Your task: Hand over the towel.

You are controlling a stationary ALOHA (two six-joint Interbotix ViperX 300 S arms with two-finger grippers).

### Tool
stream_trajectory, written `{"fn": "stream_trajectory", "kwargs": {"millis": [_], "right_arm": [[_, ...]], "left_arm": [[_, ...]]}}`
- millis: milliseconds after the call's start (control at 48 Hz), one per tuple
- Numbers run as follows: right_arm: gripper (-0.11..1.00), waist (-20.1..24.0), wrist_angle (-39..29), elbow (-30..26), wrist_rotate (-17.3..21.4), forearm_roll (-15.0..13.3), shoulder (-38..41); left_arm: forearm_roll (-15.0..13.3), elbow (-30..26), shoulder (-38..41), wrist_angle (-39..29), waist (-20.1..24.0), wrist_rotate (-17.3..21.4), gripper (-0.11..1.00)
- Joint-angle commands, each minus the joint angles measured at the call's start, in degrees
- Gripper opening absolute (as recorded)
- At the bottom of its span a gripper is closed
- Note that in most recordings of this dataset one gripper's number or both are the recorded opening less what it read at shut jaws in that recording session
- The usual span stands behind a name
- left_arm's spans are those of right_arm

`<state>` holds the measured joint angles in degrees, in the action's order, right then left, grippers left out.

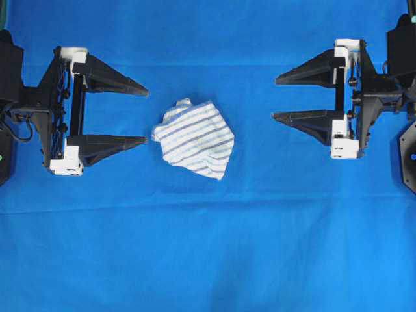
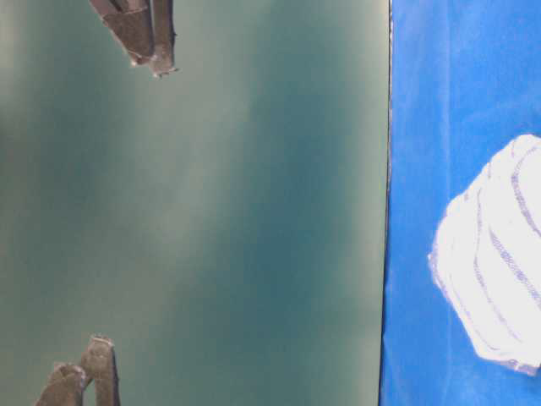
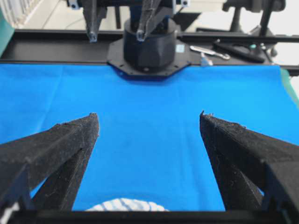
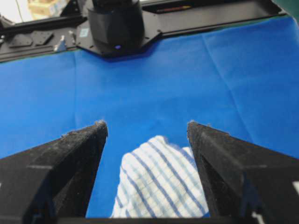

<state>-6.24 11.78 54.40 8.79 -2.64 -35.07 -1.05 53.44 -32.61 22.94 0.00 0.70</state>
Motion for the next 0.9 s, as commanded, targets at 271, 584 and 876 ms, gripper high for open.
{"fn": "stream_trajectory", "kwargs": {"millis": [271,584,876], "right_arm": [[0.71,0.2,-9.7,4.7,-1.1,-0.3,-17.3],[0.71,-0.3,-10.6,16.3,-1.1,-0.4,-32.2],[0.68,-1.1,-8.7,24.7,-0.8,-1.1,-33.9]], "left_arm": [[-0.1,5.4,-15.4,-6.7,0.1,0.5,0.92],[-0.1,18.3,-32.7,-10.8,0.8,0.7,0.92],[-0.1,28.0,-41.2,-12.9,2.4,0.5,0.92]]}}
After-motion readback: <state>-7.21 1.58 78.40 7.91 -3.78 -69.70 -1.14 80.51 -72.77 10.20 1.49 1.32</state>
